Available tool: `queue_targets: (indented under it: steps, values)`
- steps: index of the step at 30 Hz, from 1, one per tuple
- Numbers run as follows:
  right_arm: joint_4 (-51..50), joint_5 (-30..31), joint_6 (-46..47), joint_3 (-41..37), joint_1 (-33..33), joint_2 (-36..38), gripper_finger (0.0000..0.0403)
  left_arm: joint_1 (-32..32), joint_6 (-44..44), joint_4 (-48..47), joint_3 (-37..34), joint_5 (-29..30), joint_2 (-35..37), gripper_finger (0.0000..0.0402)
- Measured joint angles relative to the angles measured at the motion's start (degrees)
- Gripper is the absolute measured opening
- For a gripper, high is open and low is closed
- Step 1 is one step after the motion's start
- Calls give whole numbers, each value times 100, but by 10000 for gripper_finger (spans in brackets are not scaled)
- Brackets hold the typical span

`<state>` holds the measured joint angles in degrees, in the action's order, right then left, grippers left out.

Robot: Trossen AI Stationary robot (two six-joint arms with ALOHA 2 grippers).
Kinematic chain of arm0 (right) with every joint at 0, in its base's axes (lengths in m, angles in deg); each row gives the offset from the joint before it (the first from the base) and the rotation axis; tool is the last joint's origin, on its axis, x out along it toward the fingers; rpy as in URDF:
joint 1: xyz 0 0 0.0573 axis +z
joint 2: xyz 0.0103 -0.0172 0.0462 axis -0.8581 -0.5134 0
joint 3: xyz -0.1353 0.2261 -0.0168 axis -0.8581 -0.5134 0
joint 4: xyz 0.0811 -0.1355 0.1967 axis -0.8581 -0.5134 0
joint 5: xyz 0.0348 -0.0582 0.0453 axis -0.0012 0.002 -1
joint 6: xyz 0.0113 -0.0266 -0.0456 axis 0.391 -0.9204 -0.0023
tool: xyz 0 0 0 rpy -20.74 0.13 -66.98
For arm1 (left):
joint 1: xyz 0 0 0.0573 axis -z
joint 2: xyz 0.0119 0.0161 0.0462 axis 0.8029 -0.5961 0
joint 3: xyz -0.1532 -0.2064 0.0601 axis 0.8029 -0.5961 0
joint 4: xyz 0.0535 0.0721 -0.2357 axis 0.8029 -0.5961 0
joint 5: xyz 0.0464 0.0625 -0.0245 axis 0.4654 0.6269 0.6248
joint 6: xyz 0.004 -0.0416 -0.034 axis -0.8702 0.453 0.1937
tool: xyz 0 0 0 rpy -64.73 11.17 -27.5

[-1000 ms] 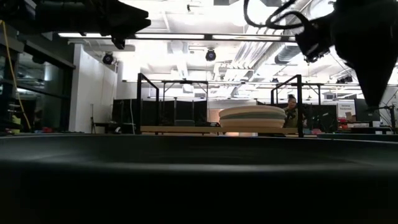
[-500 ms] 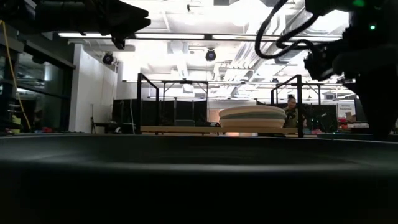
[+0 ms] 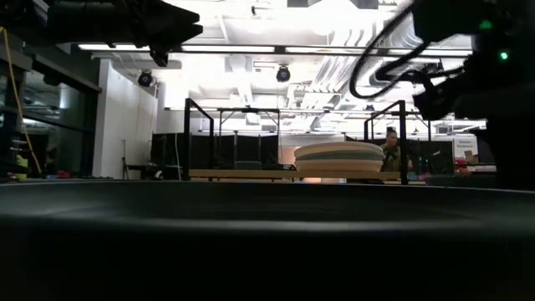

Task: Place and stack plates onto a shelf
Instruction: Put the dark green plate on the shelf

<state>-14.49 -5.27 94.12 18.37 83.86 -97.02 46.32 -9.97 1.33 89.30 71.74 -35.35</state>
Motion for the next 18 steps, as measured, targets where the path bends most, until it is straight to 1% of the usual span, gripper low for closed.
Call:
queue_targets:
  steps: [3,5,10,15,18]
  values:
    - [-158,-119,-335,347,-2,0,15,0,161,51,0,0,0,113]
    - [-299,-132,-634,685,0,0,5,0,163,120,2,0,0,113]
    - [-91,-69,-1827,1692,0,0,1,0,161,169,4,0,0,113]
    - [484,679,-3432,2500,-67,-23,1,0,162,169,4,0,0,113]
    - [860,1024,-4512,2828,-224,-92,0,0,159,169,4,0,0,113]
